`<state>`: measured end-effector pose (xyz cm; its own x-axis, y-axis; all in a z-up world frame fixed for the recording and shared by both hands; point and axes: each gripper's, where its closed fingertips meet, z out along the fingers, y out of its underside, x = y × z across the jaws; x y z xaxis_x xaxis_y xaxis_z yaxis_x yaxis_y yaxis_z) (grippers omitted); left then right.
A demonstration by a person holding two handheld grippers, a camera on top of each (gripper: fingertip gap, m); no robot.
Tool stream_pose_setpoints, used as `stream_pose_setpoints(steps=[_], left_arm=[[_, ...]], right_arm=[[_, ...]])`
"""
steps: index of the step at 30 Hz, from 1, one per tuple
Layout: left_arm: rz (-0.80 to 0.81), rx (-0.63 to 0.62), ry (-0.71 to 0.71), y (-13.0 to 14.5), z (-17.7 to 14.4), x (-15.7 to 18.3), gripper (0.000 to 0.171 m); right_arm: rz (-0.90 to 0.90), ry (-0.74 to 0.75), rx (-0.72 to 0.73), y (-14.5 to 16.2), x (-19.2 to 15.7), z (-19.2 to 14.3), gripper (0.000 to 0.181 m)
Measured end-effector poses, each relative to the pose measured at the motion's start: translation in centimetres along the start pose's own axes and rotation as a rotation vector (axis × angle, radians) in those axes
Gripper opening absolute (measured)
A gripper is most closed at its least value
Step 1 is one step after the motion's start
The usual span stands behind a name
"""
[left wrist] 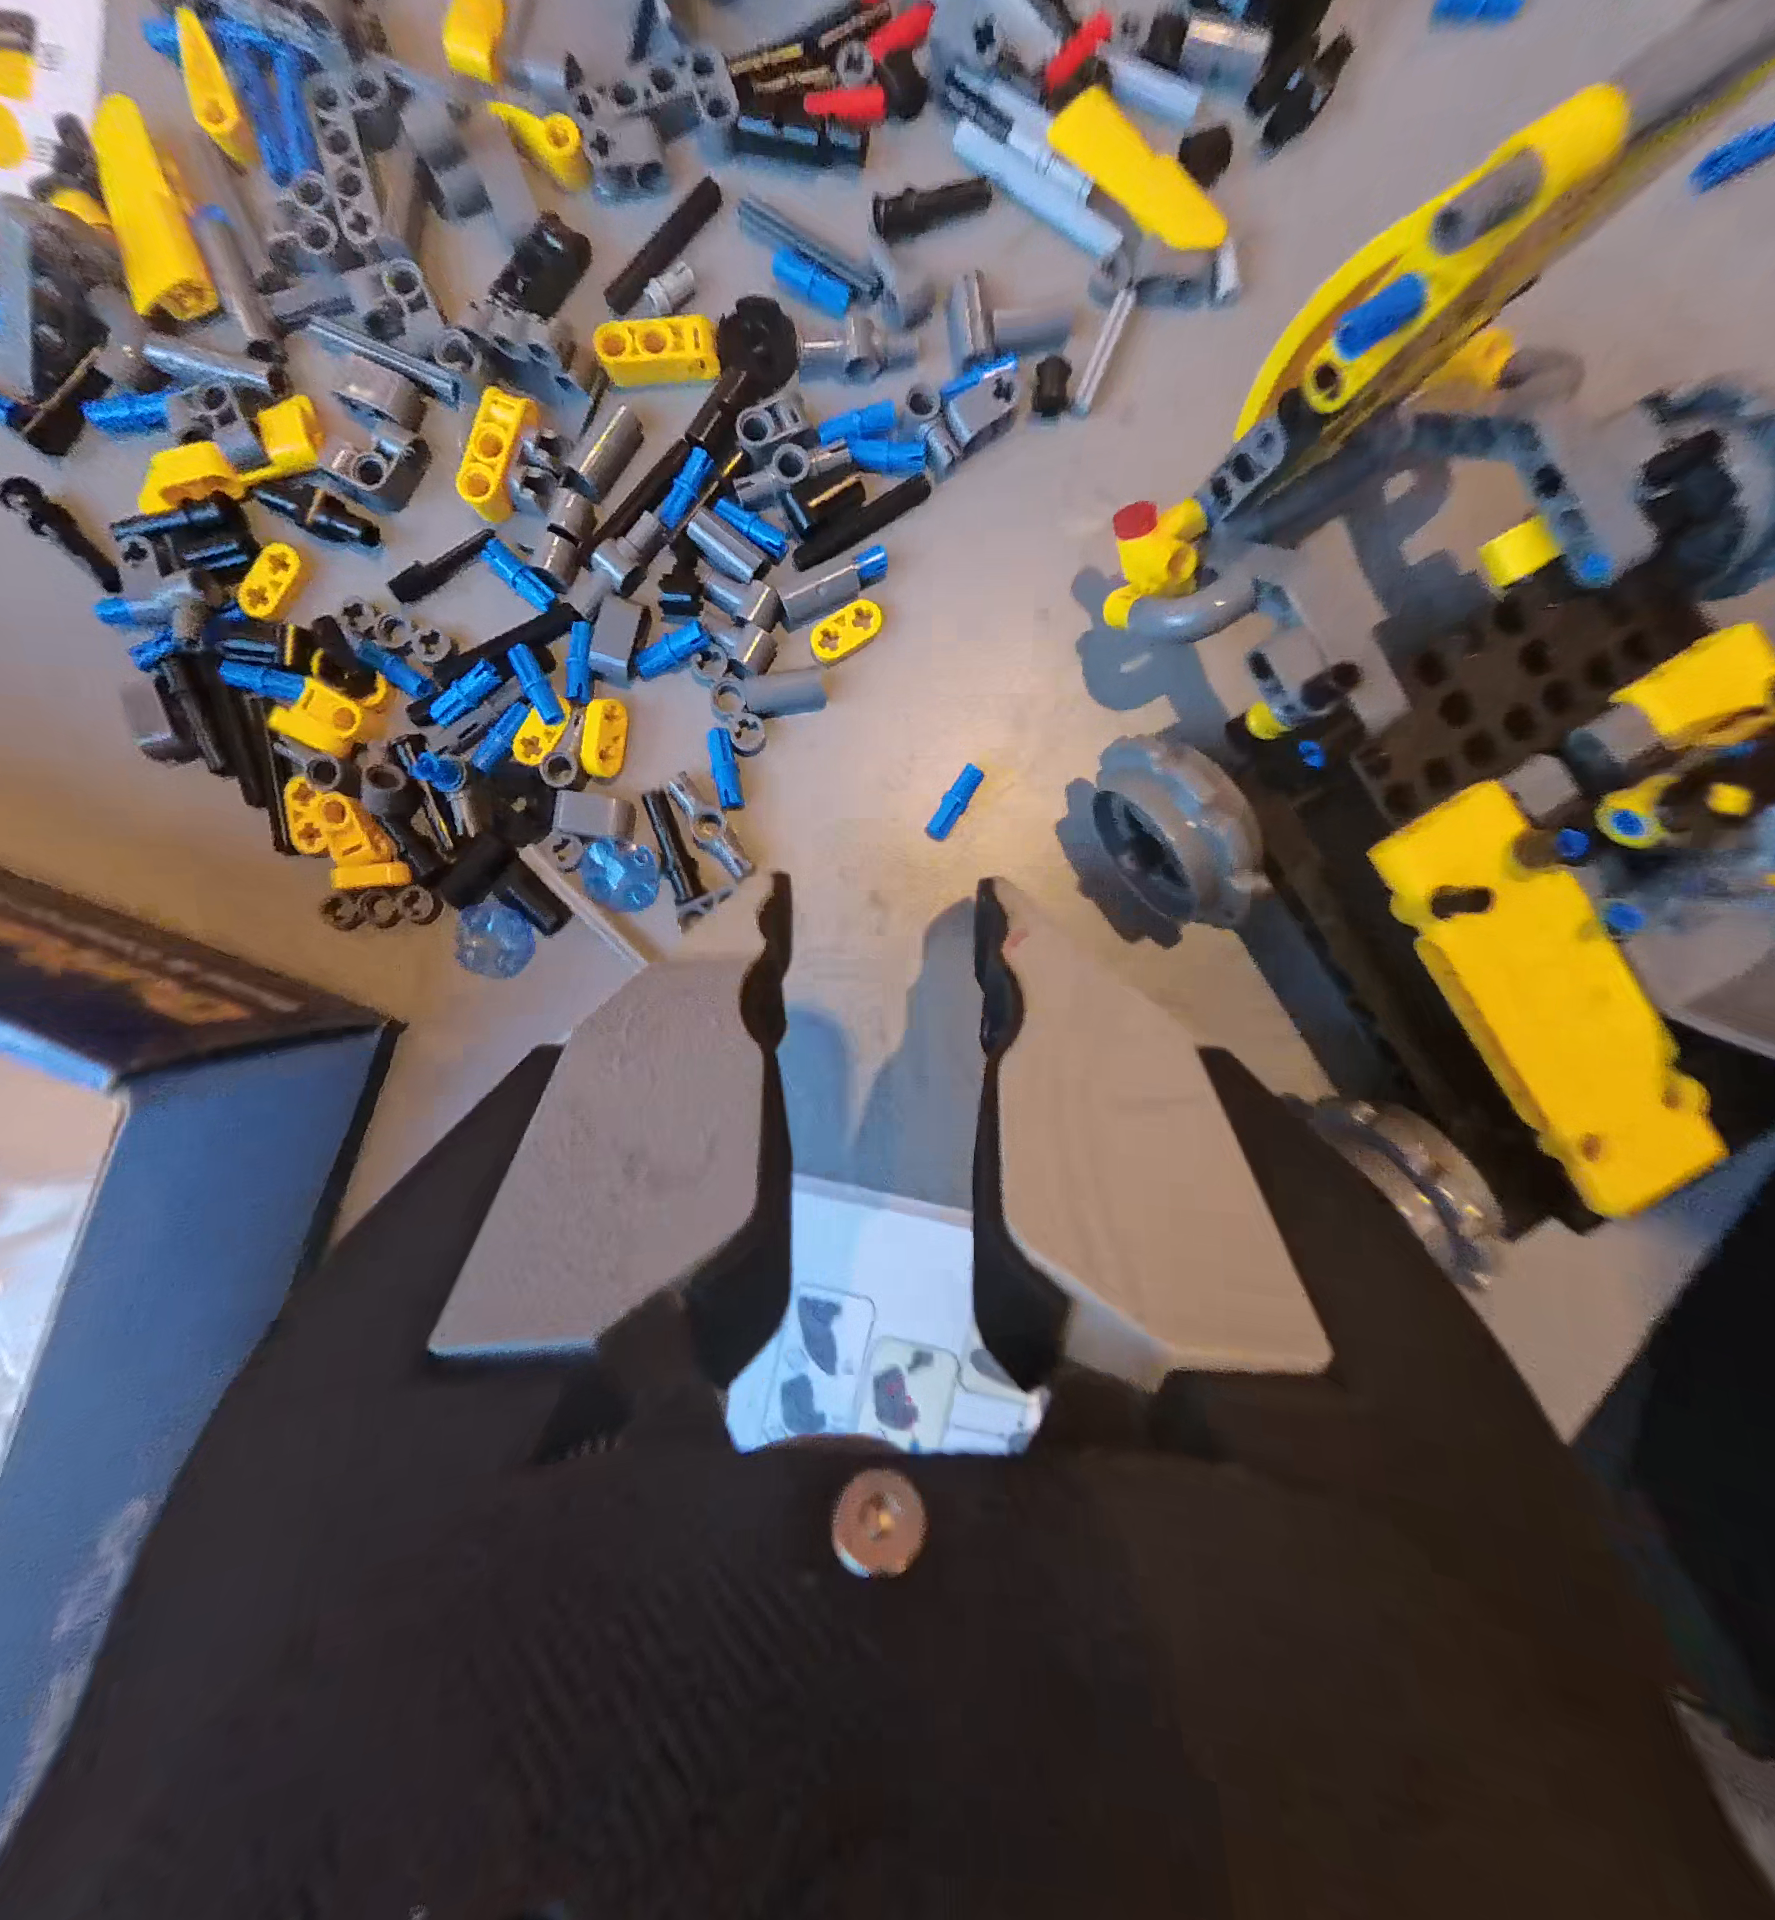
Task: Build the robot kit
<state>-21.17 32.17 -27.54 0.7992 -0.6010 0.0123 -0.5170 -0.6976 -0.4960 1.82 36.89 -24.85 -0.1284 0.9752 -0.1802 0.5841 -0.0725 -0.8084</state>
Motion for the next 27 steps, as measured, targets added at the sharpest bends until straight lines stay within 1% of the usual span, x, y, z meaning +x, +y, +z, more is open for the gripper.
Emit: stream_pose_setpoints(steps=[3, 4, 6, 10, 12, 14, 18, 21, 23, 27], left_arm=[[0.040, -0.047, -0.014, -0.3, 1.8, -0.4, 0.027], [0.043, -0.023, 0.005, -1.0, 2.2, -0.3, 0.021], [0.051, -0.013, -0.006, -1.9, 2.8, -0.9, 0.011], [0.059, -0.011, -0.032, -3.2, 3.5, -2.2, 0.013], [0.064, -0.017, -0.032, -3.4, 3.6, -2.4, 0.013], [0.070, -0.020, -0.026, -3.3, 3.4, -2.4, 0.015], [0.039, 0.027, 0.003, -3.5, 2.2, -2.1, 0.016], [0.043, 0.067, 0.081, -3.7, 1.5, -0.9, 0.017], [0.062, 0.067, 0.144, -3.8, 1.6, 0.1, 0.019], [0.053, 0.067, 0.181, -4.2, 1.6, 0.5, 0.023]], right_arm=[[-0.004, 0.012, 0.035, -0.6, 0.2, -0.4, 0.015], [-0.002, 0.011, 0.051, -0.8, 0.2, -0.5, 0.014], [0.012, -0.005, 0.075, -1.2, 0.1, -0.7, 0.014], [0.031, -0.007, 0.067, -0.9, 0.4, -0.4, 0.013], [0.026, -0.010, 0.061, -0.8, 0.3, -0.3, 0.013], [0.018, -0.009, 0.064, -0.9, 0.2, -0.3, 0.013], [0.013, -0.001, 0.084, -1.3, 0.2, -0.5, 0.012], [0.017, 0.004, 0.103, -1.7, 0.3, -0.7, 0.012], [0.017, 0.007, 0.106, -1.7, 0.4, -0.8, 0.012], [-0.009, 0.011, 0.129, -2.1, 0.3, -1.1, 0.012]])
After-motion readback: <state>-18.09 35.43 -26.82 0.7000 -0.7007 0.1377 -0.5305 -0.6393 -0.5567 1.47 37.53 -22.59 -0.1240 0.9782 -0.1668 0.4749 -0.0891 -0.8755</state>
